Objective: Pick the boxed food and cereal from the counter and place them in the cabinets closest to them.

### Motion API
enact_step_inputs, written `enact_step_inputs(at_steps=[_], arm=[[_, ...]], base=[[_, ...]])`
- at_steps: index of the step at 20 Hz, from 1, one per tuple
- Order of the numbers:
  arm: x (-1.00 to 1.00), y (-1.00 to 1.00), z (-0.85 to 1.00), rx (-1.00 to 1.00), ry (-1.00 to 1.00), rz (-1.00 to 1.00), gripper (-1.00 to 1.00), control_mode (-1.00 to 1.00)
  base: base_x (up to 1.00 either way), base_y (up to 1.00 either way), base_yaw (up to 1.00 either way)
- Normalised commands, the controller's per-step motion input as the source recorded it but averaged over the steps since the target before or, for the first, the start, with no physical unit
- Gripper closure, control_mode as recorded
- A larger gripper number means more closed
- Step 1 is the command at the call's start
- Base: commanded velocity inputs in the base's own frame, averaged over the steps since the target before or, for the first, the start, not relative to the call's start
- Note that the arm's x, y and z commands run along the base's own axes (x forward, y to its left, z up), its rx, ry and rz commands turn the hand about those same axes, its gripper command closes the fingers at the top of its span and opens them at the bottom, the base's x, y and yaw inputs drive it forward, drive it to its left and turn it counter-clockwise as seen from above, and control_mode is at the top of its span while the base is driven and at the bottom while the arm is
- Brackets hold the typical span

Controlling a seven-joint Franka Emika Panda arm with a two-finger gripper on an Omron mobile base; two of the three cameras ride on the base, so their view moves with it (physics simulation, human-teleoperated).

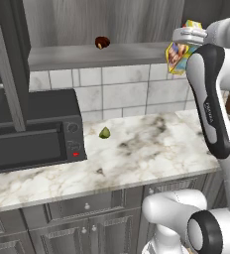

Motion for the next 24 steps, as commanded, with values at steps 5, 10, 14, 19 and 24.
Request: enact_step_inputs(at_steps=[5,10,14,19,24], arm=[[0.17,0.16,0.04,-0.03,0.0,0.0,1.0,-1.0],[0.23,0.12,0.02,-0.02,0.0,0.0,1.0,-1.0],[0.26,0.04,0.0,-0.01,0.0,0.0,1.0,-1.0],[0.36,0.06,0.01,0.0,0.0,0.01,1.0,-1.0],[0.37,0.05,0.02,0.0,0.0,0.01,1.0,-1.0]], base=[[0.0,0.0,0.0],[0.0,0.0,0.0],[0.0,0.0,0.0],[0.0,0.0,0.0],[0.0,0.0,0.0]])
